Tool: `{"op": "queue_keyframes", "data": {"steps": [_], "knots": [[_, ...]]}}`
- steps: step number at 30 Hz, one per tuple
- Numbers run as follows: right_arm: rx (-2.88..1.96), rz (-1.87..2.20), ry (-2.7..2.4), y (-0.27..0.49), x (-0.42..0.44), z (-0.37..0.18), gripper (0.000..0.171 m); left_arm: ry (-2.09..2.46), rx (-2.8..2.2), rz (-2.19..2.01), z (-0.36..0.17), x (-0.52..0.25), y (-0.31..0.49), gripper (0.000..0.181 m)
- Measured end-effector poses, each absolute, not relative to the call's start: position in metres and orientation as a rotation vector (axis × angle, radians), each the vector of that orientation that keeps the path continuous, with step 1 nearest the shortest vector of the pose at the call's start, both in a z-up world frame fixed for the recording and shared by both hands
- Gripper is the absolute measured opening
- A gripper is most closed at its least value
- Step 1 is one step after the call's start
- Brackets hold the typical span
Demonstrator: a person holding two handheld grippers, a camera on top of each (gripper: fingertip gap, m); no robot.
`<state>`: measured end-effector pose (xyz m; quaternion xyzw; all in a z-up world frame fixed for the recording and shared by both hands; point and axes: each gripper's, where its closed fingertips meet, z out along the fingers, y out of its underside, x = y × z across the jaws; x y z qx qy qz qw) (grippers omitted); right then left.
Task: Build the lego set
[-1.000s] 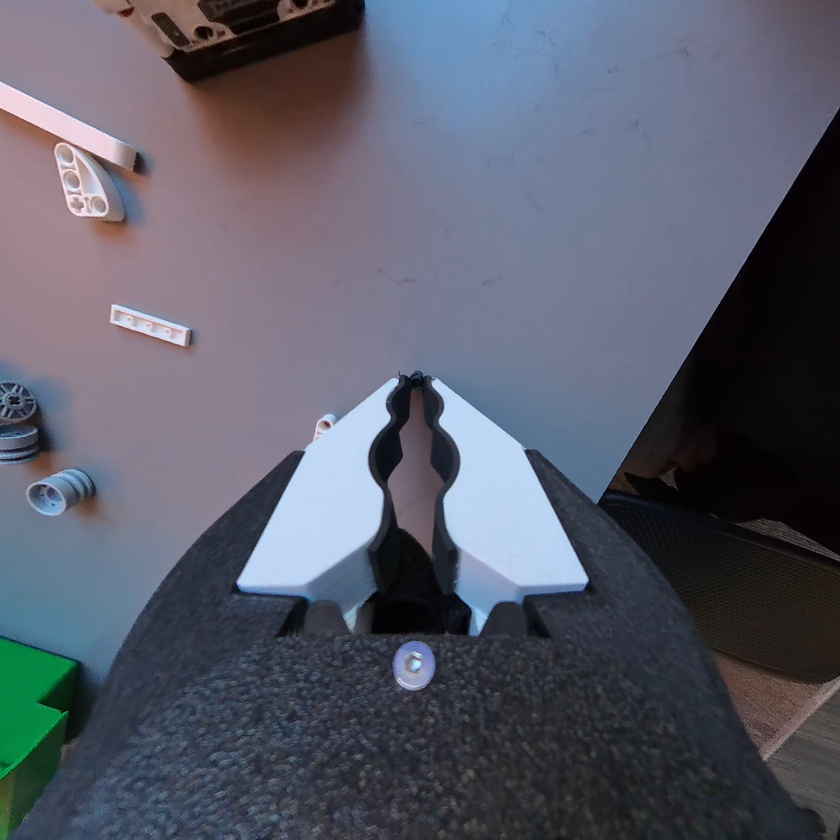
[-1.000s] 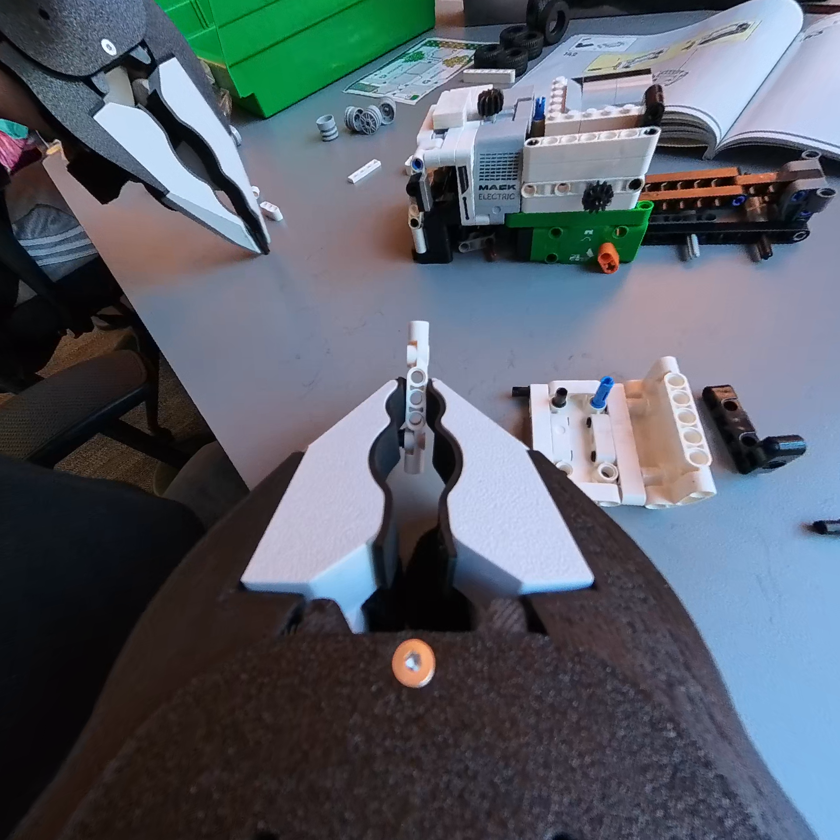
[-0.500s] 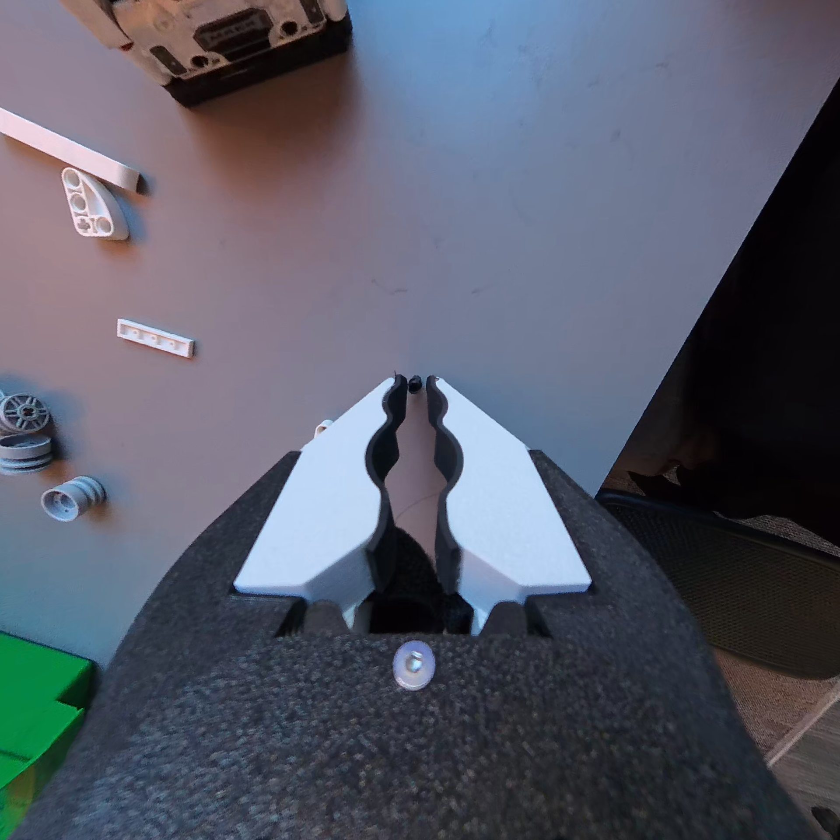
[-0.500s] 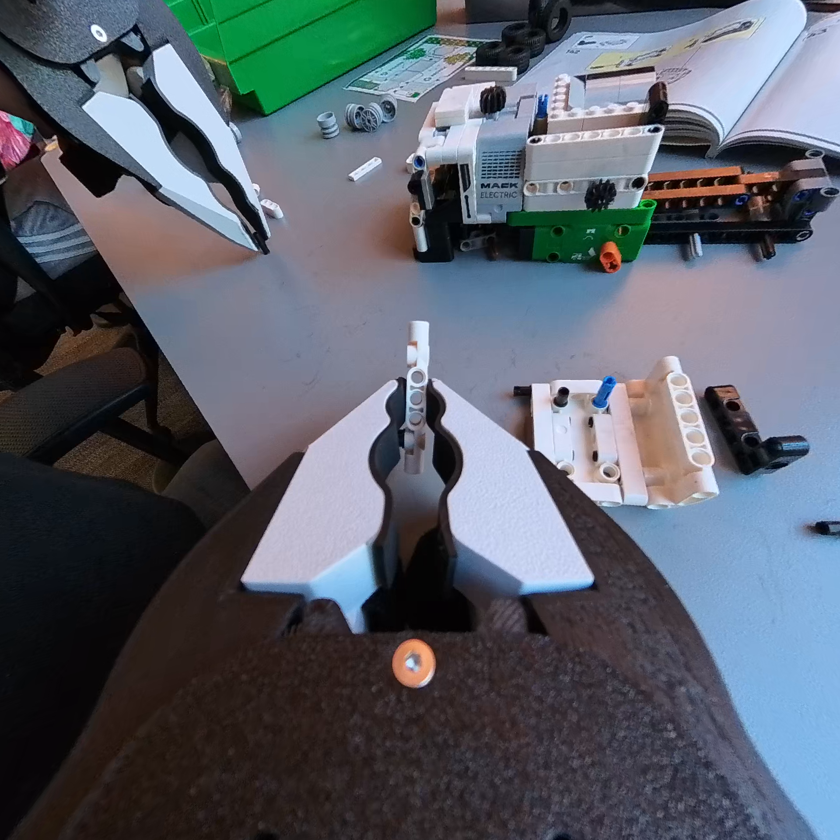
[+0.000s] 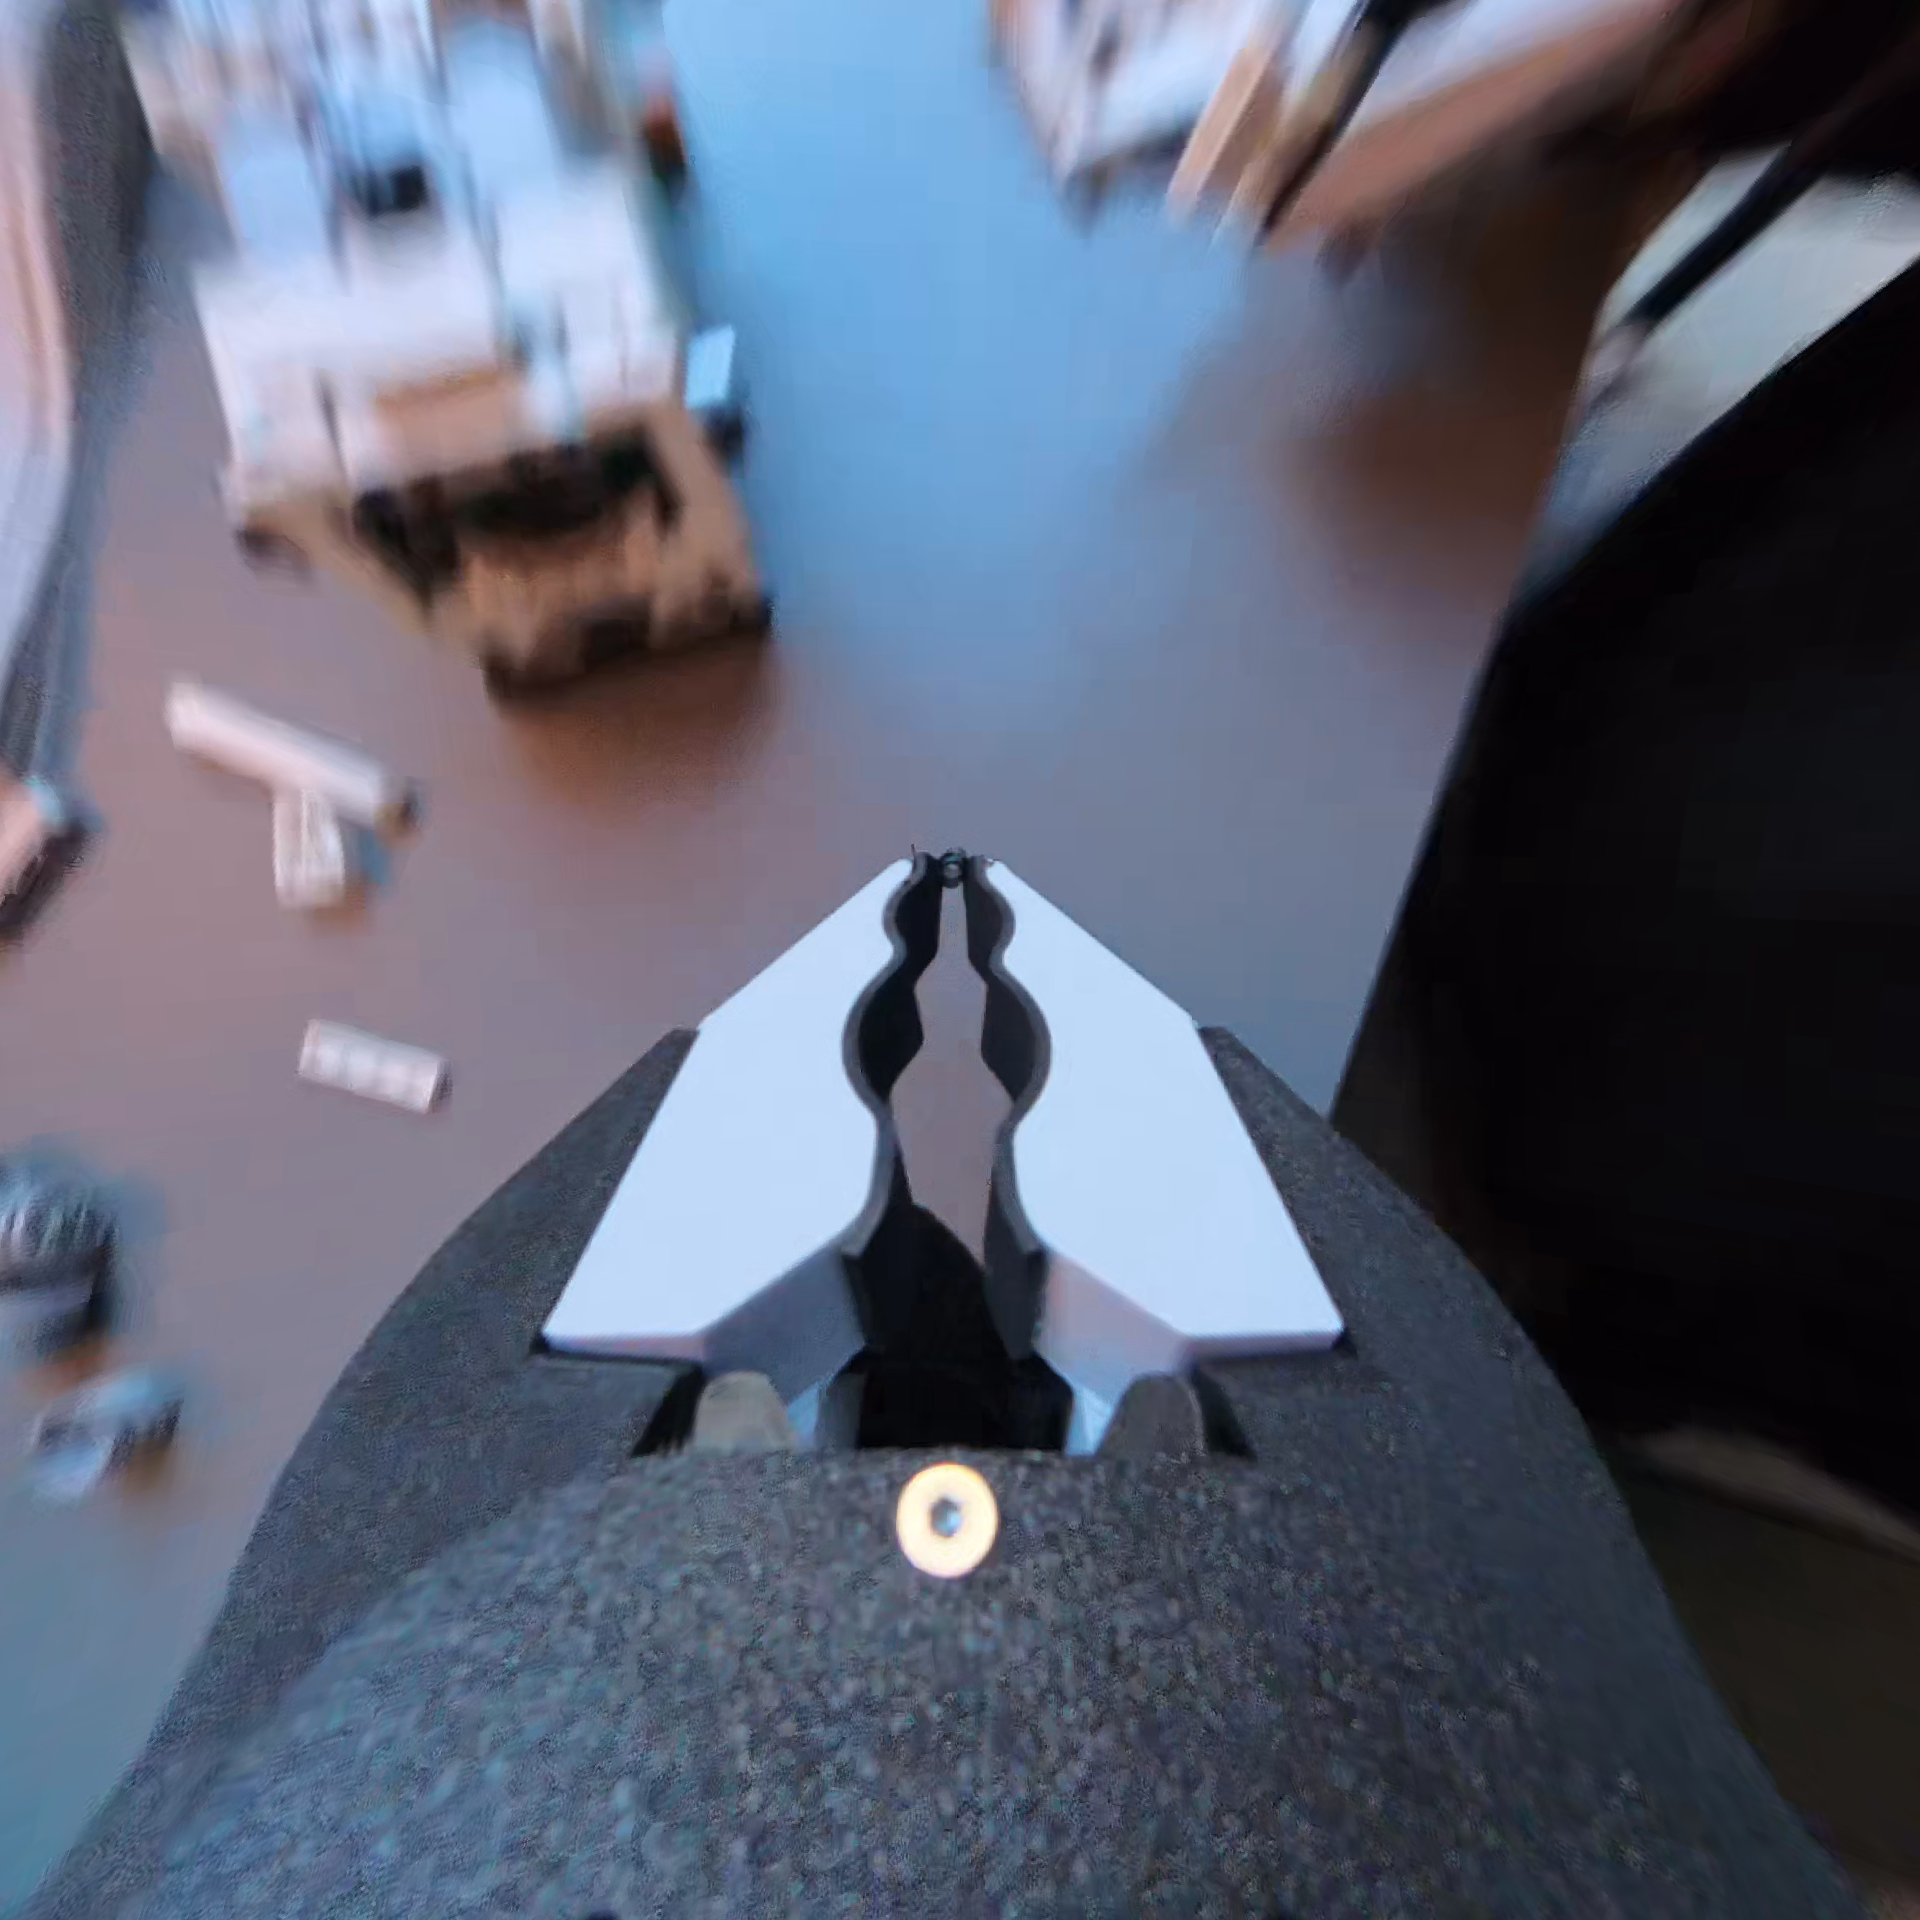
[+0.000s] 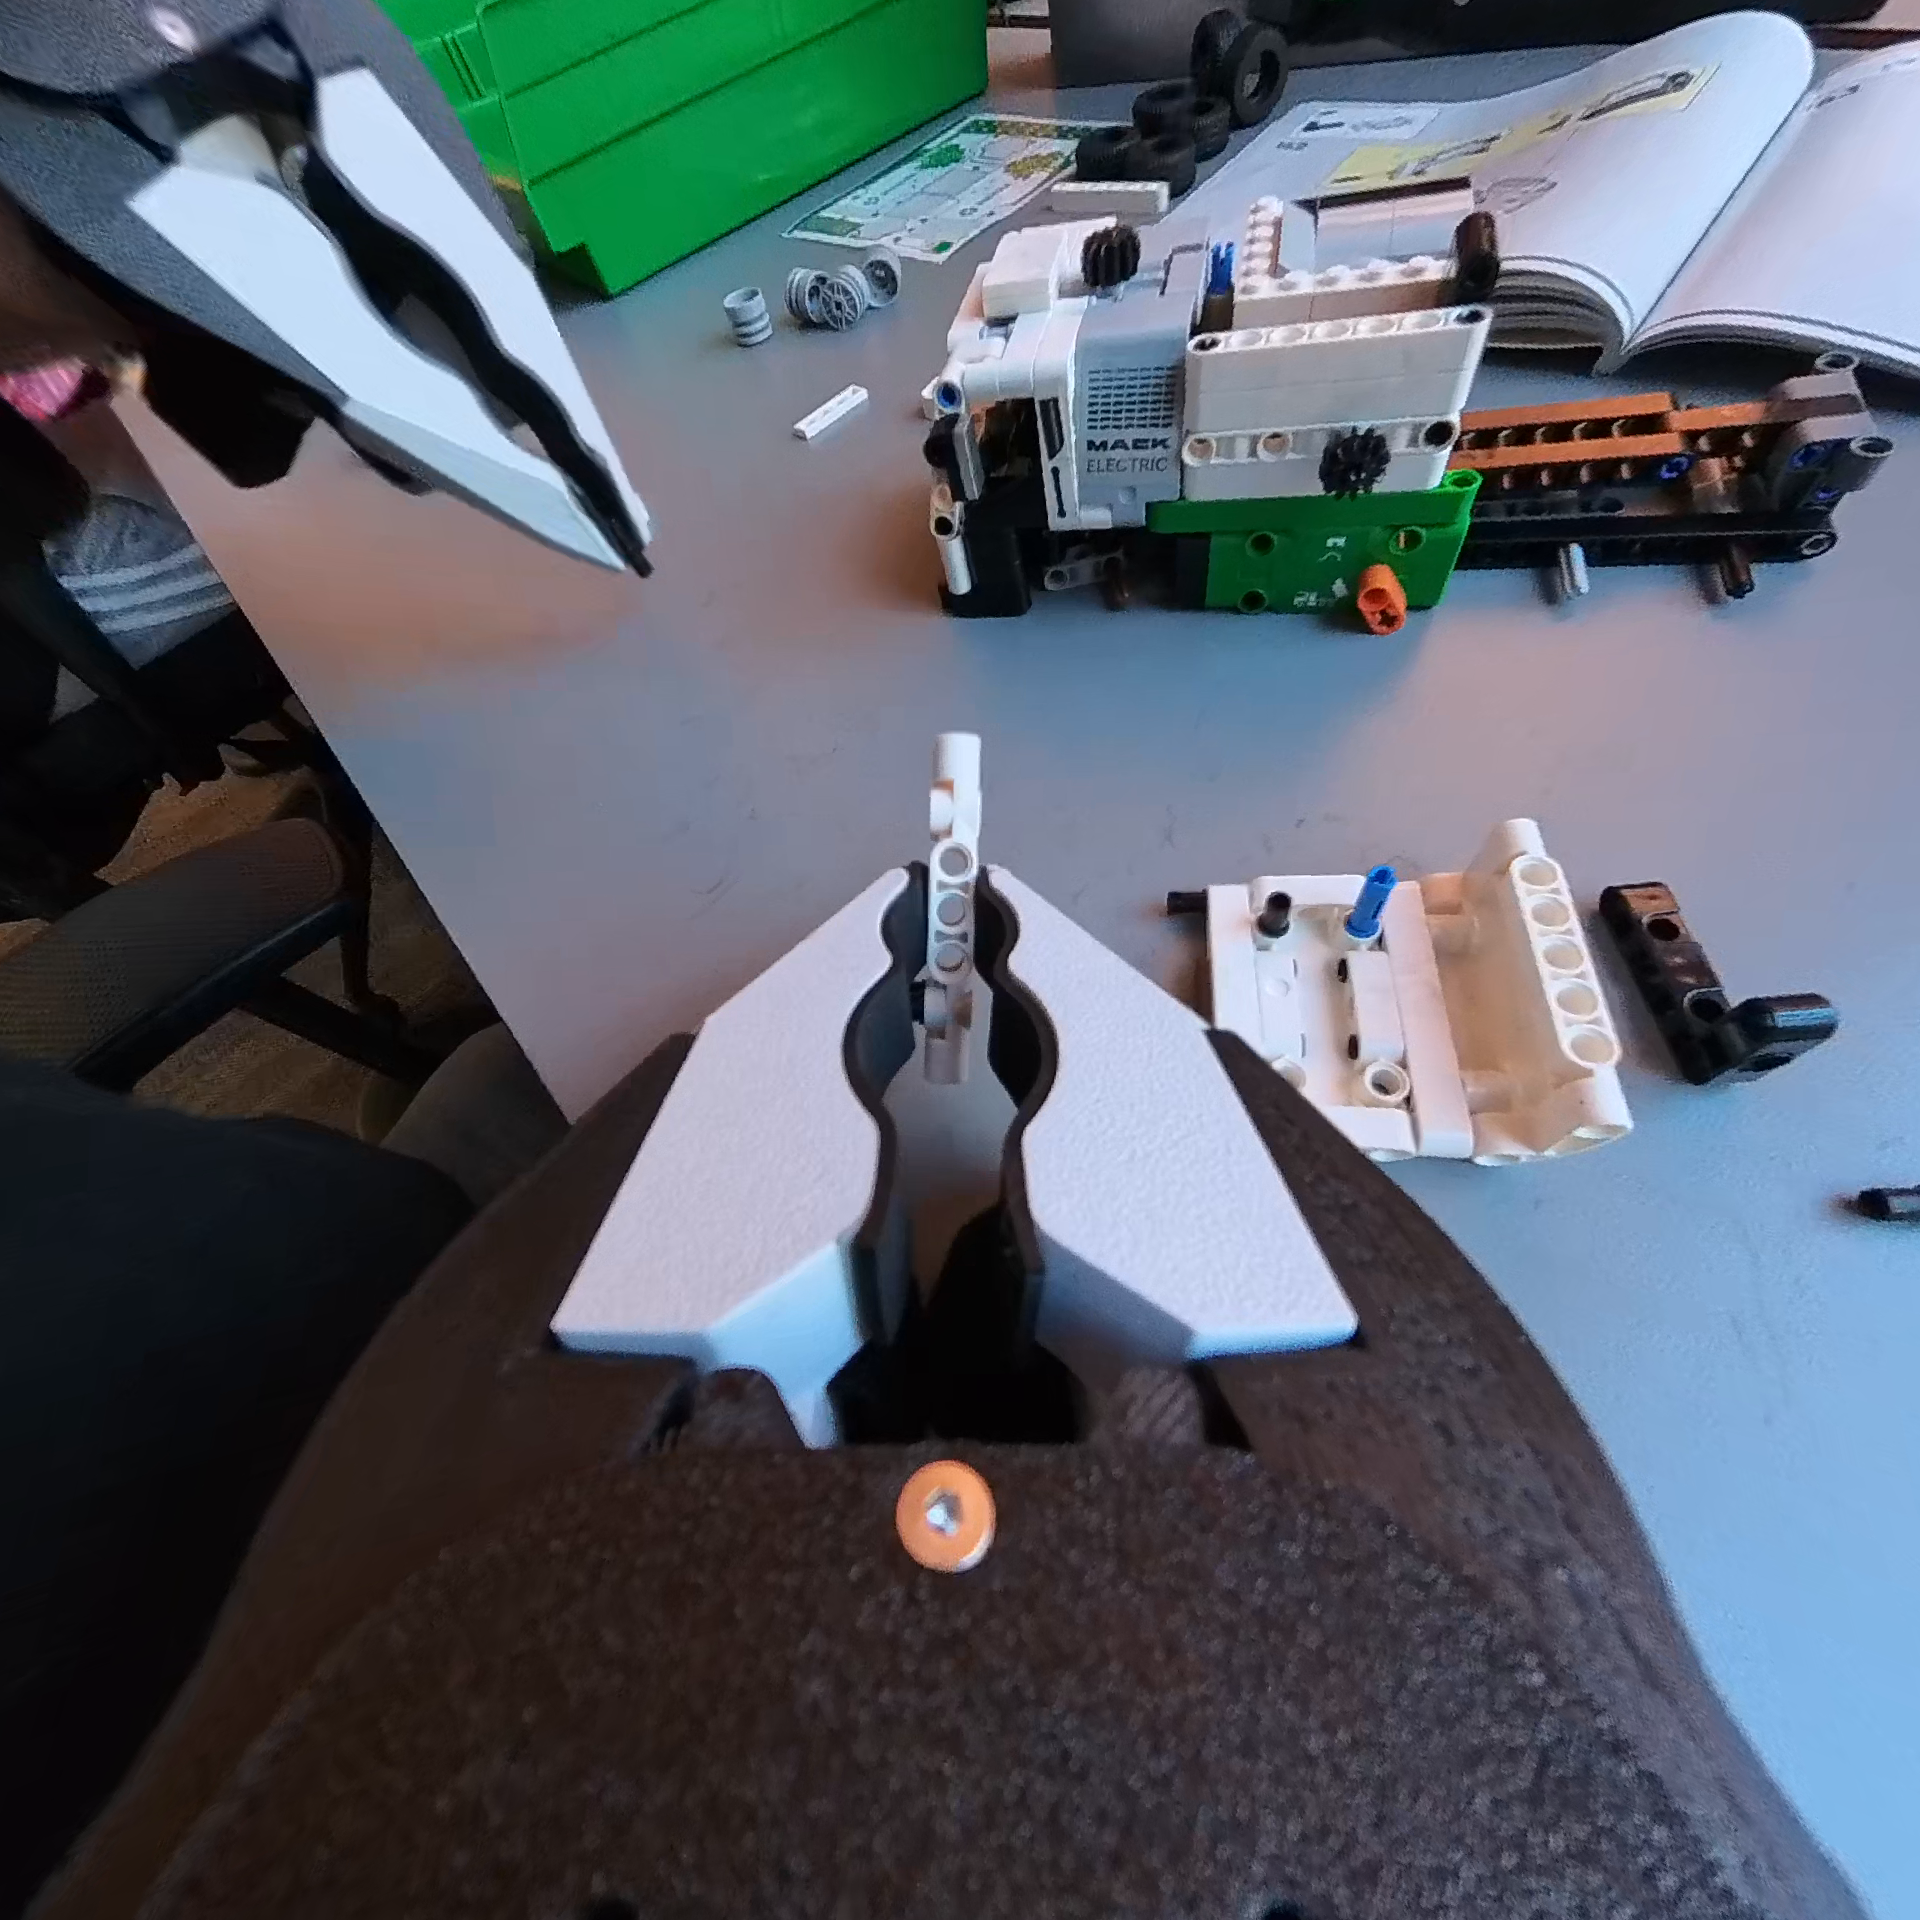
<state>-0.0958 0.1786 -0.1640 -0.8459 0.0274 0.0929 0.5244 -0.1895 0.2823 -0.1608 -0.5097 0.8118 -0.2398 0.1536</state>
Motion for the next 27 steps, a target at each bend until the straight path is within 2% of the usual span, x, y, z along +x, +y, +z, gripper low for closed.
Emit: {"op": "queue_keyframes", "data": {"steps": [1, 3, 6, 13, 27], "knots": [[-2.021, 0.254, 0.067, 0.179, -0.097, -0.163, 0.007, 2.259, -1.398, -0.810, -0.146, -0.175, 0.264, 0.004], [-1.980, 0.368, 0.107, 0.181, -0.098, -0.154, 0.007, 2.115, -1.277, -0.960, -0.123, -0.150, 0.232, 0.004], [-1.942, 0.621, 0.182, 0.189, -0.100, -0.144, 0.007, 1.925, -1.106, -0.946, -0.109, -0.123, 0.206, 0.004], [-1.948, 0.880, 0.222, 0.202, -0.110, -0.143, 0.007, 1.722, -1.048, -0.979, -0.106, -0.103, 0.207, 0.004], [-1.966, 0.718, 0.202, 0.208, -0.112, -0.148, 0.007, 1.767, -1.074, -0.993, -0.129, -0.102, 0.204, 0.004]]}}
